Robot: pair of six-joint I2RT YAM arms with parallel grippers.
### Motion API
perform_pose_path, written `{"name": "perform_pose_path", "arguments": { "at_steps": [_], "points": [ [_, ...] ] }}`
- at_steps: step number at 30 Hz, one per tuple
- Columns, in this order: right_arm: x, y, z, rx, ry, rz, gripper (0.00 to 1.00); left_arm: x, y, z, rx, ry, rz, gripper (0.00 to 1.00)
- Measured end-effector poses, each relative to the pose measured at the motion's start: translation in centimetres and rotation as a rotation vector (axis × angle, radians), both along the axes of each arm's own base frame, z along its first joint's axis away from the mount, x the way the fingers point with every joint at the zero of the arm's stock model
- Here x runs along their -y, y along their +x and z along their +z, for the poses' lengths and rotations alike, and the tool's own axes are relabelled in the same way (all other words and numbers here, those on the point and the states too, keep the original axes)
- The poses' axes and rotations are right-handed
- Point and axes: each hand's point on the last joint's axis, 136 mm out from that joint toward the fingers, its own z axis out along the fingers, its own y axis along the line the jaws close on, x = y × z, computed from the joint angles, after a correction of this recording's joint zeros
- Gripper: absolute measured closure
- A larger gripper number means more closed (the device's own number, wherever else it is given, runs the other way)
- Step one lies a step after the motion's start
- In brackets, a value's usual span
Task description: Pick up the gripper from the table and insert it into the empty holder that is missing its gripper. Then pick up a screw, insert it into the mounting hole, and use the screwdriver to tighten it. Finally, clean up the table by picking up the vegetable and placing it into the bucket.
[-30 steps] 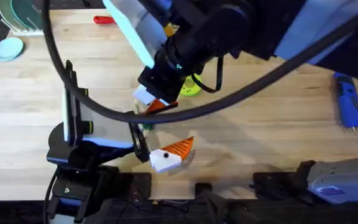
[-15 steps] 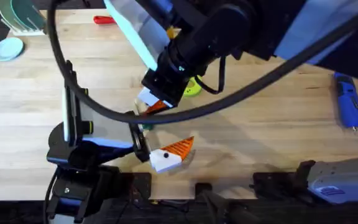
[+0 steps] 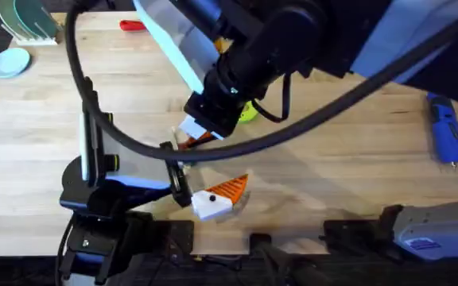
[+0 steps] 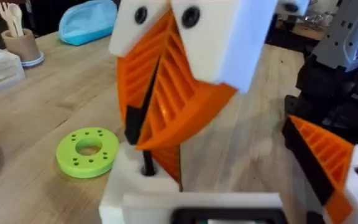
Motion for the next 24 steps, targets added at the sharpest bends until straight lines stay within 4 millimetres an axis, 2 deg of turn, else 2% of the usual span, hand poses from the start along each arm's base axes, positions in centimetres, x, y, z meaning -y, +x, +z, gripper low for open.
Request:
{"name": "perform_pose_path", "arguments": {
  "at_steps": [13,14,20,21,24],
  "points": [
    [-0.7,-0.5,-1.0,-0.011,-0.021,0.021,0.997,0.0,0.1,0.0,-0.009,-0.003,0.004,0.008],
    [-0.7,-0.6,-1.0,-0.013,-0.021,0.018,0.965,0.0,0.1,0.0,-0.009,-0.003,0.005,0.008],
    [0.0,-0.6,-0.7,-0.018,-0.029,0.016,0.122,-0.1,0.2,0.0,-0.004,-0.001,0.01,0.008],
    [0.4,-0.4,-0.6,-0.017,-0.032,0.008,0.041,-0.1,0.1,0.0,-0.003,-0.001,0.008,0.008],
    [1.8,0.6,0.2,-0.016,-0.027,-0.033,0.011,0.0,0.1,0.0,0.0,0.0,0.005,0.008]
  ]
}}
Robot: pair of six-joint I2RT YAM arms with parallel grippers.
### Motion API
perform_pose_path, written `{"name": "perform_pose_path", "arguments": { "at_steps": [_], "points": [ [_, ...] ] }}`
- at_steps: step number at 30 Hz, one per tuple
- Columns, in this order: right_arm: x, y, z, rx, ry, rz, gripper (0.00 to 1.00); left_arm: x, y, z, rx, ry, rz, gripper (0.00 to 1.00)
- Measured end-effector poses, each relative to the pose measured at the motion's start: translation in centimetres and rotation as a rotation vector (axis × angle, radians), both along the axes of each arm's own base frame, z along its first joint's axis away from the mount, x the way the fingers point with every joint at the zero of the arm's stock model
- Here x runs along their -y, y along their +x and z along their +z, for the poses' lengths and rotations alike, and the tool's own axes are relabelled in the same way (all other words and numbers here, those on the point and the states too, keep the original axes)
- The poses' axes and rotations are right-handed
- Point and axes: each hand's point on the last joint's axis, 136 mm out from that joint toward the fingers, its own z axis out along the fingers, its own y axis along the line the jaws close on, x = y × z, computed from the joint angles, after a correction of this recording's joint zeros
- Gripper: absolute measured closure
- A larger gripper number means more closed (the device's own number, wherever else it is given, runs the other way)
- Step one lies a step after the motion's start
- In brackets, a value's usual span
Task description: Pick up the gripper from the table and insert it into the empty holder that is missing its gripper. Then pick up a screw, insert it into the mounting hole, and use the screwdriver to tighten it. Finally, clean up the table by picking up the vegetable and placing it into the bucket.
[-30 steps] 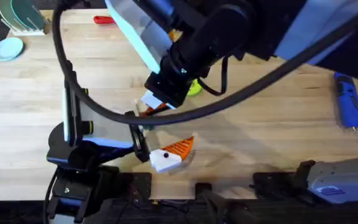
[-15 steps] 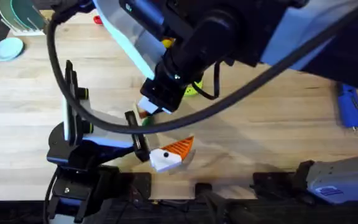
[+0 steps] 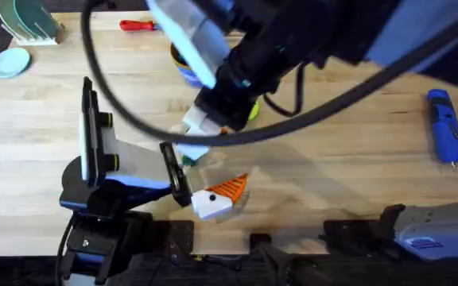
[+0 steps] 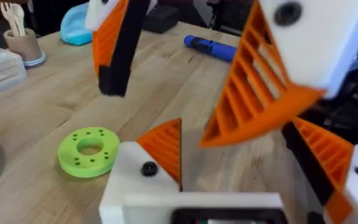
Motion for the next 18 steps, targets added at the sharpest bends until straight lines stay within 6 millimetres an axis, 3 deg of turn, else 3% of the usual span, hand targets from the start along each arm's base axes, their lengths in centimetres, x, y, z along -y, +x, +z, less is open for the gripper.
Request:
{"name": "perform_pose_path", "arguments": {
  "at_steps": [6,10,14,18],
  "points": [
    [5.1,1.8,4.5,0.052,0.059,-0.127,0.01,0.0,0.0,0.0,0.0,0.0,-0.001,0.009],
    [8.6,1.7,6.8,0.069,0.073,-0.198,0.01,0.0,0.0,0.0,0.0,0.0,0.0,0.008],
    [9.8,1.2,7.7,0.092,0.097,-0.214,0.01,0.0,0.0,0.0,0.001,0.0,0.0,0.008],
    [10.5,-0.2,7.3,0.101,0.131,-0.204,0.008,0.0,0.0,0.0,0.001,0.0,-0.001,0.008]
  ]
}}
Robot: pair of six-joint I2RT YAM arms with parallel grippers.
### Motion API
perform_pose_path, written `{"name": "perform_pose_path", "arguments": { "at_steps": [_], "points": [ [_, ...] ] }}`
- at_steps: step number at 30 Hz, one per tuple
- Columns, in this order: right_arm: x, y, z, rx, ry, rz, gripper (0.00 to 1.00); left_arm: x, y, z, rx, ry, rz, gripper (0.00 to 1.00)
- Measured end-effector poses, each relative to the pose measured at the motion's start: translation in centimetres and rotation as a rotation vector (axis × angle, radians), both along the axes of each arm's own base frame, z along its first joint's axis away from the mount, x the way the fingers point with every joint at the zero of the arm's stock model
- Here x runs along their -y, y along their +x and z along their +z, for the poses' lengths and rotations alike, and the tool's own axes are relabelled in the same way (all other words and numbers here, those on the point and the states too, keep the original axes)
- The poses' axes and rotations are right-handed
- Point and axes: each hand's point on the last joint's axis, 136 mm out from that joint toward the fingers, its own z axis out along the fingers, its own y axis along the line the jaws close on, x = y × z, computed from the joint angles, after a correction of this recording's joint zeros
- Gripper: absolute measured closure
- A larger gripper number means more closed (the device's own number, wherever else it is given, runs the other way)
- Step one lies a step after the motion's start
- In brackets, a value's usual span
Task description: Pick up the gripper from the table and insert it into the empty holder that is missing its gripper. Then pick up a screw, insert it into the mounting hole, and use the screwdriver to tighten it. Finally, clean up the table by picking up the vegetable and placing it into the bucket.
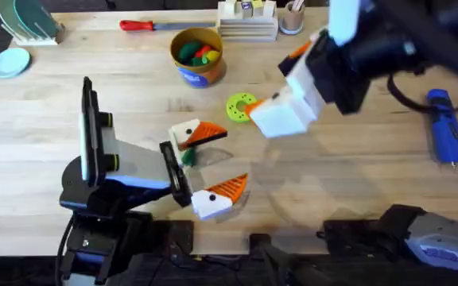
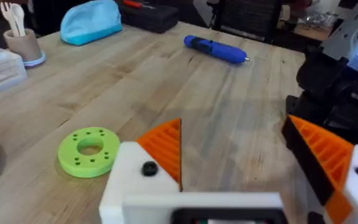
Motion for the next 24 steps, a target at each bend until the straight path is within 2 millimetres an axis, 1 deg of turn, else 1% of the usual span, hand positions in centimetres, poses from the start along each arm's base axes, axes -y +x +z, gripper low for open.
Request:
{"name": "perform_pose_path", "arguments": {
  "at_steps": [4,7,9,11,13,14,15,16,18,22,24],
  "points": [
    [1.2,-2.3,-1.0,-0.014,0.032,0.013,0.007,0.0,0.0,0.0,0.0,0.0,0.0,0.012],
    [2.2,-3.9,-1.7,-0.029,0.059,-0.002,0.009,0.0,0.0,0.0,0.001,0.0,0.0,0.086],
    [2.8,-4.7,-2.1,-0.035,0.08,-0.015,0.009,0.0,0.0,0.0,0.002,0.001,0.0,0.159],
    [3.4,-5.5,-2.5,-0.041,0.094,-0.028,0.008,0.0,0.0,0.0,0.004,0.001,0.0,0.298],
    [3.8,-6.2,-2.9,-0.049,0.102,-0.037,0.008,0.0,0.0,0.0,0.004,0.001,0.0,0.572],
    [4.0,-6.4,-3.1,-0.054,0.104,-0.041,0.009,0.0,0.0,0.0,0.003,0.001,0.0,0.748],
    [4.1,-6.5,-3.2,-0.059,0.105,-0.044,0.009,0.0,0.0,0.0,0.004,0.001,0.0,0.897],
    [4.1,-6.6,-3.3,-0.061,0.105,-0.045,0.009,0.0,0.0,0.0,0.009,0.003,0.0,0.973],
    [4.1,-6.6,-3.4,-0.068,0.103,-0.048,0.008,0.0,0.0,0.0,0.01,0.004,0.0,0.994],
    [3.9,-6.3,-3.9,-0.084,0.09,-0.054,0.007,0.0,0.0,0.0,0.01,0.004,-0.001,0.996],
    [4.0,-5.9,-4.4,-0.102,0.071,-0.079,0.007,0.0,0.0,0.0,0.01,0.004,-0.001,0.995]
  ]
}}
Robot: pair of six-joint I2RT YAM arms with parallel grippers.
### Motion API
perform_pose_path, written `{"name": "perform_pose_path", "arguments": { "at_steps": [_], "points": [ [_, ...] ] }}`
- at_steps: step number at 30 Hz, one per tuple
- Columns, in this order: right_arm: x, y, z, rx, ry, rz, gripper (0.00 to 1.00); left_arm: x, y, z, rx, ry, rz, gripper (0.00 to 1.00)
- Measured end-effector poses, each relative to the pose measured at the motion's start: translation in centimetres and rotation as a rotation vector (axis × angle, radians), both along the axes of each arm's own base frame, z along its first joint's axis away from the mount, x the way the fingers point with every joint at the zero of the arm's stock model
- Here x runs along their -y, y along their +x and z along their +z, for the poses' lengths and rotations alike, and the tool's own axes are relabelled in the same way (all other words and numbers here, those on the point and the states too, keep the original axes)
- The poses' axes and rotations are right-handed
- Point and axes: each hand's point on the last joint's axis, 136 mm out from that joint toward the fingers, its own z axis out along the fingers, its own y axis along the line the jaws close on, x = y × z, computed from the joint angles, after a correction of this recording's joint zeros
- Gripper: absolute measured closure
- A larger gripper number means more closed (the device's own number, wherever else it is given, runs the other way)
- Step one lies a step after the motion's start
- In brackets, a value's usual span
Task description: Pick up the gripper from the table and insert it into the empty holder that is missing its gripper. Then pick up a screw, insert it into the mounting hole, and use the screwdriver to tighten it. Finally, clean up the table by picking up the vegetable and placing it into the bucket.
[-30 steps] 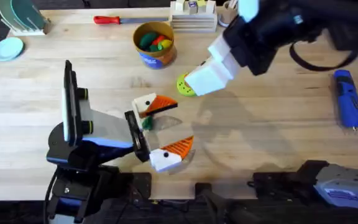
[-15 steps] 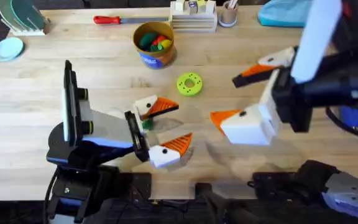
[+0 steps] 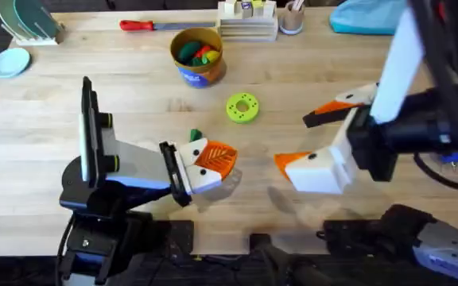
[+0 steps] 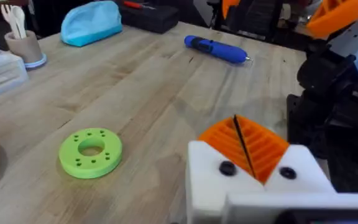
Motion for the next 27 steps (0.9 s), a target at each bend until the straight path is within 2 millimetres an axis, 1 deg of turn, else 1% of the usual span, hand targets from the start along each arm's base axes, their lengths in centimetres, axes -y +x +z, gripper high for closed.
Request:
{"name": "perform_pose_path", "arguments": {
  "at_steps": [2,5,8,10,11,12,14,18,22,25,27],
  "points": [
    [0.6,0.9,-0.9,-0.031,-0.035,-0.055,0.009,0.0,0.0,0.0,0.0,0.0,0.0,0.996],
    [2.0,3.0,-2.6,-0.097,-0.094,-0.169,0.009,0.0,0.0,0.0,0.0,0.0,0.0,0.996],
    [4.3,5.9,-4.4,-0.165,-0.141,-0.31,0.007,0.0,0.0,0.0,0.0,0.0,0.0,0.996],
    [6.5,7.9,-5.5,-0.202,-0.164,-0.425,0.007,0.0,0.0,0.0,0.0,0.0,0.0,0.996],
    [8.1,9.1,-6.0,-0.214,-0.179,-0.494,0.011,0.0,0.0,0.0,0.0,0.0,0.0,0.996],
    [9.4,9.8,-6.4,-0.219,-0.193,-0.547,0.009,0.0,0.0,0.0,0.0,0.0,0.0,0.996],
    [12.7,11.3,-6.9,-0.218,-0.226,-0.676,0.007,0.0,0.0,0.0,0.0,0.0,0.0,0.996],
    [19.4,12.9,-6.9,-0.164,-0.297,-0.889,0.007,0.0,0.0,0.0,0.0,0.0,0.0,0.996],
    [25.4,13.7,-6.3,-0.085,-0.376,-1.035,0.009,0.0,0.0,0.0,0.0,0.0,0.0,0.996],
    [29.8,13.5,-6.0,-0.049,-0.431,-1.126,0.009,0.0,0.0,0.0,0.0,0.0,0.0,0.996],
    [32.5,13.2,-6.3,-0.051,-0.464,-1.172,0.01,0.0,0.0,0.0,0.0,0.0,0.0,0.996]
  ]
}}
